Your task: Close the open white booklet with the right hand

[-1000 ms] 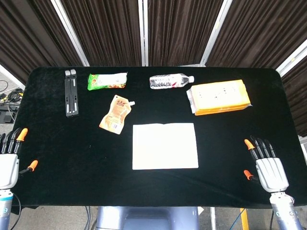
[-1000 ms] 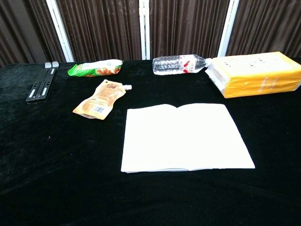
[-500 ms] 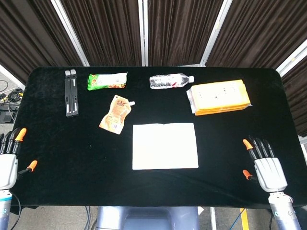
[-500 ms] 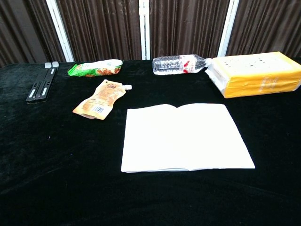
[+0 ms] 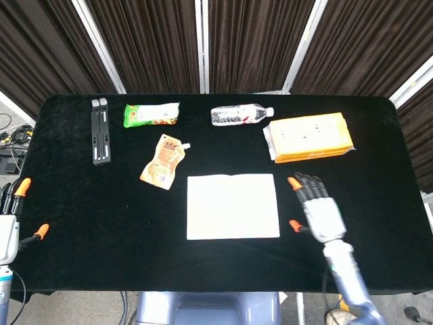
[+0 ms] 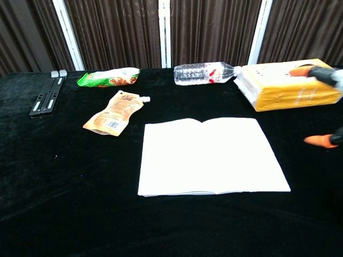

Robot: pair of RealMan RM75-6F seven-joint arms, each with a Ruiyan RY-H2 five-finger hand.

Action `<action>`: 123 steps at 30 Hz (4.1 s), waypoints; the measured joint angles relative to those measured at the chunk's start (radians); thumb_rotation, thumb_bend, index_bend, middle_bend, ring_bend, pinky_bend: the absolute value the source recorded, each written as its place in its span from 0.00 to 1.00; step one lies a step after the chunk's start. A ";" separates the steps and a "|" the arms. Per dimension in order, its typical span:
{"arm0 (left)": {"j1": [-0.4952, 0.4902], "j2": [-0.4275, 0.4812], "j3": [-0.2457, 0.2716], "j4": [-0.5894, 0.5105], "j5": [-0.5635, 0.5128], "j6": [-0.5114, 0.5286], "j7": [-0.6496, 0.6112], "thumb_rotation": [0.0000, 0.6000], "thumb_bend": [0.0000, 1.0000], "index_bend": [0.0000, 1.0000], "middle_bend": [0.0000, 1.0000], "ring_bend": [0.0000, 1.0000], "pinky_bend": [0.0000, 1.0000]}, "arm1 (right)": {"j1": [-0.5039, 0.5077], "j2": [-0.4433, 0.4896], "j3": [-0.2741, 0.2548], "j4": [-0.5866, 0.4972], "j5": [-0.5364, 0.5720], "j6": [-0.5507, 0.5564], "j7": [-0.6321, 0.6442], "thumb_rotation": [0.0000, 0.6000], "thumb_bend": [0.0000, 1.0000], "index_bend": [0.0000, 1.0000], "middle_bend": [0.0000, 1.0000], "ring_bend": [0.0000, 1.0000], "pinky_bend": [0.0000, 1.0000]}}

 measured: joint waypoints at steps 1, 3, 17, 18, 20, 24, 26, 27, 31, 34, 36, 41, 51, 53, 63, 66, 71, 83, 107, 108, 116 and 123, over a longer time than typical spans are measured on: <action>-0.001 0.001 0.000 0.001 -0.002 -0.004 -0.006 1.00 0.19 0.00 0.00 0.00 0.00 | 0.009 -0.015 0.003 -0.008 0.013 -0.013 -0.014 1.00 0.09 0.00 0.00 0.00 0.00; -0.003 0.004 -0.001 0.004 -0.006 -0.012 -0.016 1.00 0.19 0.00 0.00 0.00 0.00 | 0.025 -0.045 0.007 -0.028 0.046 -0.041 -0.050 1.00 0.09 0.00 0.00 0.00 0.00; -0.005 0.015 -0.001 0.002 -0.021 -0.028 -0.047 1.00 0.20 0.00 0.00 0.00 0.00 | 0.136 -0.230 0.021 -0.128 0.299 -0.146 -0.264 1.00 0.21 0.00 0.00 0.00 0.00; -0.004 0.017 -0.002 0.002 -0.023 -0.028 -0.051 1.00 0.20 0.00 0.00 0.00 0.00 | 0.142 -0.239 0.020 -0.126 0.307 -0.144 -0.272 1.00 0.21 0.00 0.00 0.00 0.00; -0.004 0.020 -0.005 0.002 -0.028 -0.029 -0.058 1.00 0.20 0.00 0.00 0.00 0.00 | 0.147 -0.254 0.020 -0.124 0.325 -0.133 -0.288 1.00 0.21 0.00 0.00 0.00 0.00; -0.005 0.025 -0.006 0.001 -0.031 -0.033 -0.065 1.00 0.20 0.00 0.00 0.00 0.00 | 0.156 -0.275 0.022 -0.129 0.366 -0.113 -0.316 1.00 0.16 0.00 0.00 0.00 0.00; -0.004 0.029 -0.007 -0.004 -0.029 -0.030 -0.069 1.00 0.19 0.00 0.00 0.00 0.00 | 0.164 -0.290 0.020 -0.129 0.394 -0.111 -0.336 1.00 0.13 0.00 0.00 0.00 0.00; -0.003 0.034 -0.008 -0.009 -0.028 -0.027 -0.074 1.00 0.19 0.00 0.00 0.00 0.00 | 0.168 -0.298 0.019 -0.127 0.406 -0.110 -0.347 1.00 0.13 0.00 0.00 0.00 0.00; -0.002 0.043 -0.008 -0.017 -0.030 -0.028 -0.080 1.00 0.19 0.00 0.00 0.00 0.00 | 0.180 -0.332 0.009 -0.108 0.429 -0.084 -0.385 1.00 0.12 0.00 0.00 0.00 0.00; -0.002 0.050 -0.006 -0.024 -0.029 -0.032 -0.085 1.00 0.20 0.00 0.00 0.00 0.00 | 0.186 -0.353 0.005 -0.093 0.432 -0.070 -0.386 1.00 0.12 0.00 0.00 0.00 0.00; 0.000 0.058 -0.006 -0.031 -0.028 -0.029 -0.094 1.00 0.20 0.00 0.00 0.00 0.00 | 0.190 -0.370 0.005 -0.076 0.431 -0.068 -0.381 1.00 0.12 0.00 0.00 0.00 0.00; 0.008 0.075 -0.009 -0.040 -0.032 -0.020 -0.121 1.00 0.19 0.00 0.00 0.00 0.00 | 0.200 -0.423 -0.002 -0.026 0.433 -0.066 -0.365 1.00 0.12 0.00 0.00 0.00 0.00; 0.014 0.088 -0.016 -0.037 -0.051 -0.024 -0.159 1.00 0.19 0.00 0.00 0.00 0.00 | 0.218 -0.495 0.015 0.046 0.439 -0.063 -0.331 1.00 0.12 0.00 0.00 0.00 0.00; 0.016 0.092 -0.018 -0.036 -0.052 -0.020 -0.169 1.00 0.20 0.00 0.00 0.00 0.00 | 0.220 -0.507 0.020 0.066 0.437 -0.062 -0.323 1.00 0.12 0.00 0.00 0.00 0.00; 0.022 0.098 -0.018 -0.041 -0.044 -0.007 -0.176 1.00 0.19 0.00 0.00 0.00 0.00 | 0.230 -0.552 0.026 0.137 0.438 -0.066 -0.301 1.00 0.12 0.00 0.00 0.00 0.00; 0.023 0.098 -0.017 -0.041 -0.041 -0.006 -0.177 1.00 0.20 0.00 0.00 0.00 0.00 | 0.228 -0.557 0.022 0.147 0.443 -0.066 -0.304 1.00 0.12 0.00 0.00 0.00 0.00; 0.025 0.099 -0.017 -0.042 -0.039 0.000 -0.181 1.00 0.19 0.00 0.00 0.00 0.00 | 0.224 -0.564 0.016 0.157 0.459 -0.066 -0.316 1.00 0.12 0.00 0.00 0.00 0.00; 0.030 0.100 -0.017 -0.049 -0.027 0.016 -0.182 1.00 0.19 0.00 0.00 0.00 0.00 | 0.221 -0.612 0.016 0.246 0.409 -0.046 -0.273 1.00 0.12 0.00 0.00 0.00 0.00; 0.033 0.092 -0.014 -0.065 -0.002 0.039 -0.162 1.00 0.19 0.00 0.00 0.00 0.00 | 0.107 -0.628 0.117 0.159 0.303 0.176 -0.134 1.00 0.39 0.00 0.00 0.00 0.00; 0.033 0.092 -0.014 -0.066 0.000 0.041 -0.162 1.00 0.19 0.00 0.00 0.00 0.00 | 0.102 -0.624 0.122 0.146 0.309 0.180 -0.134 1.00 0.39 0.00 0.00 0.00 0.00; 0.035 0.092 -0.014 -0.075 0.014 0.054 -0.158 1.00 0.19 0.00 0.00 0.00 0.00 | 0.072 -0.590 0.180 0.055 0.375 0.181 -0.108 1.00 0.46 0.00 0.00 0.00 0.00; 0.034 0.091 -0.014 -0.072 0.016 0.054 -0.158 1.00 0.19 0.00 0.00 0.00 0.00 | 0.046 -0.570 0.219 -0.002 0.427 0.187 -0.066 1.00 0.48 0.00 0.00 0.00 0.00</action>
